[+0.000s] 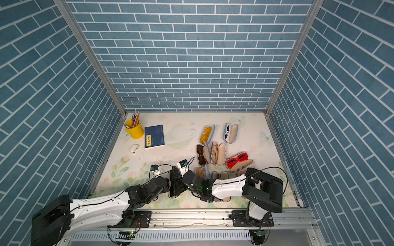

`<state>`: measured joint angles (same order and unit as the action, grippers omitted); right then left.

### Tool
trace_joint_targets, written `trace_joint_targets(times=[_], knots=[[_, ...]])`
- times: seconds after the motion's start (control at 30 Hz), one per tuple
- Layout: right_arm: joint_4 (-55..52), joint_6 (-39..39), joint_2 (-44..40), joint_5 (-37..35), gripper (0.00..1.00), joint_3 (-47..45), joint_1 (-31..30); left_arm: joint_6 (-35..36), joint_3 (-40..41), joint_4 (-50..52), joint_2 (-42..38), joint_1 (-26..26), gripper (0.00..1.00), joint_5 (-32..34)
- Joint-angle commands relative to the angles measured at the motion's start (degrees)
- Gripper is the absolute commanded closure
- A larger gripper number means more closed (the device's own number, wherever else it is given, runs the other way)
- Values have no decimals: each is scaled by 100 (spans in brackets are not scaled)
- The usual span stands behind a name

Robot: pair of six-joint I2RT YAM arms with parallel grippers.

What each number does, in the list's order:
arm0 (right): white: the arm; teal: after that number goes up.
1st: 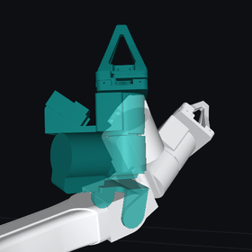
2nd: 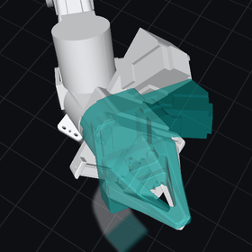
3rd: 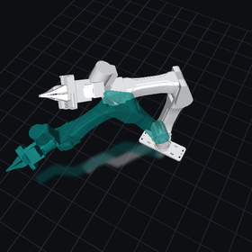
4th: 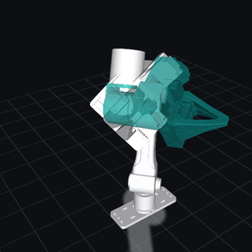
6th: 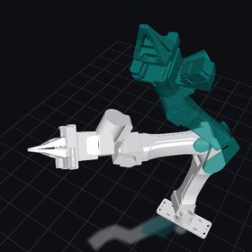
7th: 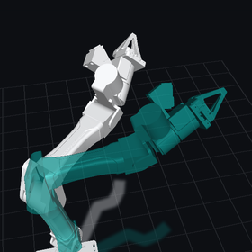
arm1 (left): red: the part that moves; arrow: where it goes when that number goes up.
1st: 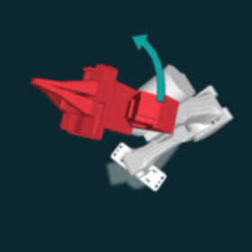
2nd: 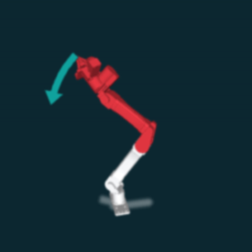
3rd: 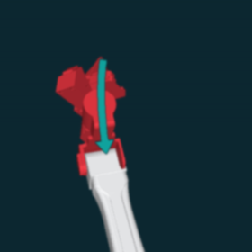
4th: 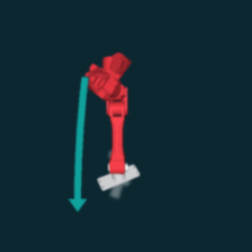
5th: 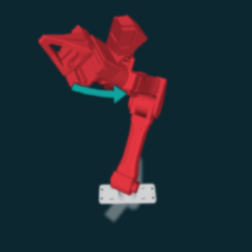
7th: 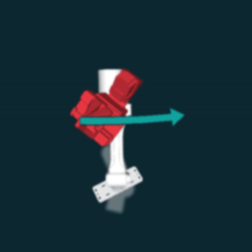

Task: Close the glasses case
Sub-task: Close the glasses case at the center of the board.

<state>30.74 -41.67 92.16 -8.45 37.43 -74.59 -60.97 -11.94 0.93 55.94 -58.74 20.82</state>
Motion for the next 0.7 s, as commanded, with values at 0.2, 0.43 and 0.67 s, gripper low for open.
trace_joint_targets(times=[0.2, 0.43, 0.67], knots=[[-324, 54, 323, 84, 73, 72, -100, 24, 129, -216, -147, -139, 100, -139], [-334, 55, 412, 69, 73, 115, -108, 15, 129, -207, -136, -173, 100, -93], [-333, 45, 481, 79, 73, 158, -126, 26, 106, -242, -64, -195, 100, -91]])
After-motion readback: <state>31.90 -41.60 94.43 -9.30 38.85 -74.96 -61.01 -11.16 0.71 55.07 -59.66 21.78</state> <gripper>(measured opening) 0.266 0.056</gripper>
